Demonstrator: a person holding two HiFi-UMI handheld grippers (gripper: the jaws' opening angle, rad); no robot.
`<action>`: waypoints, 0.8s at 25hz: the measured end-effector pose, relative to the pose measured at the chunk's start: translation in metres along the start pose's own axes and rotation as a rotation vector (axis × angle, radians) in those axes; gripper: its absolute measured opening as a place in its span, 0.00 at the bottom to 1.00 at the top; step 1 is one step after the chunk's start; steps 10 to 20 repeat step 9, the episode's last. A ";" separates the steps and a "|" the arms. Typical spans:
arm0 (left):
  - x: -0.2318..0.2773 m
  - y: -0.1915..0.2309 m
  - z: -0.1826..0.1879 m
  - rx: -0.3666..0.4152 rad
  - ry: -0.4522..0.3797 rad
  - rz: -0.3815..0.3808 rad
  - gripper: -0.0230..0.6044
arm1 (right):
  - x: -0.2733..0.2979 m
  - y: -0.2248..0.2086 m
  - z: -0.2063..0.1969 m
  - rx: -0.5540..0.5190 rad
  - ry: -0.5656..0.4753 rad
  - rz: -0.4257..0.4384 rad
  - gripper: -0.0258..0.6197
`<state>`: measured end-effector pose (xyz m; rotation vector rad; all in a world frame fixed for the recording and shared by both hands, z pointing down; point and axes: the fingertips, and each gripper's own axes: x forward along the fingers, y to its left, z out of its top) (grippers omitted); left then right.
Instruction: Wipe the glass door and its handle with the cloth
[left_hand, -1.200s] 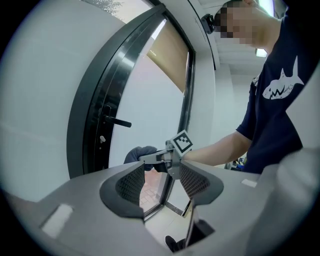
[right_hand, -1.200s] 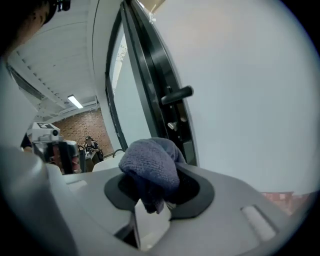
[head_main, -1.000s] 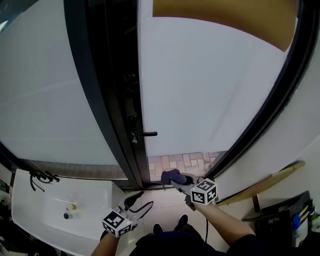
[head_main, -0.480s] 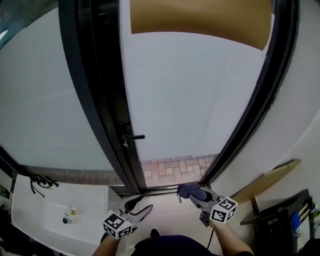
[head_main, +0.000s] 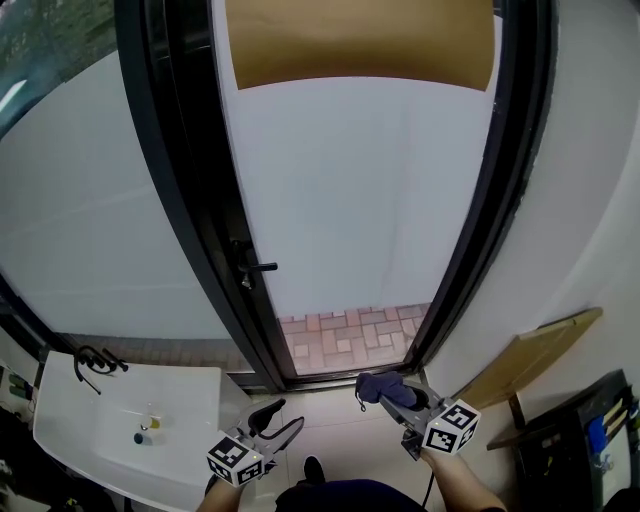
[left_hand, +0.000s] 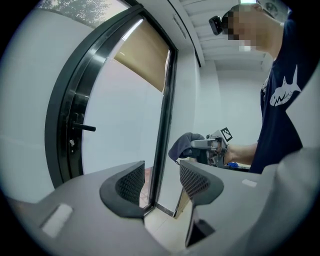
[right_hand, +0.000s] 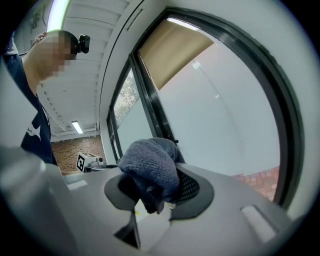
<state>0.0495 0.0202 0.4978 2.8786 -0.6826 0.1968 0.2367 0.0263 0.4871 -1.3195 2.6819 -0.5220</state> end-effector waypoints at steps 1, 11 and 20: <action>-0.003 -0.005 -0.004 -0.002 0.004 0.004 0.38 | -0.005 0.004 -0.001 0.000 -0.003 0.002 0.25; -0.026 -0.045 -0.009 -0.008 0.019 0.013 0.38 | -0.034 0.040 -0.003 -0.009 -0.029 0.023 0.25; -0.026 -0.045 -0.009 -0.008 0.019 0.013 0.38 | -0.034 0.040 -0.003 -0.009 -0.029 0.023 0.25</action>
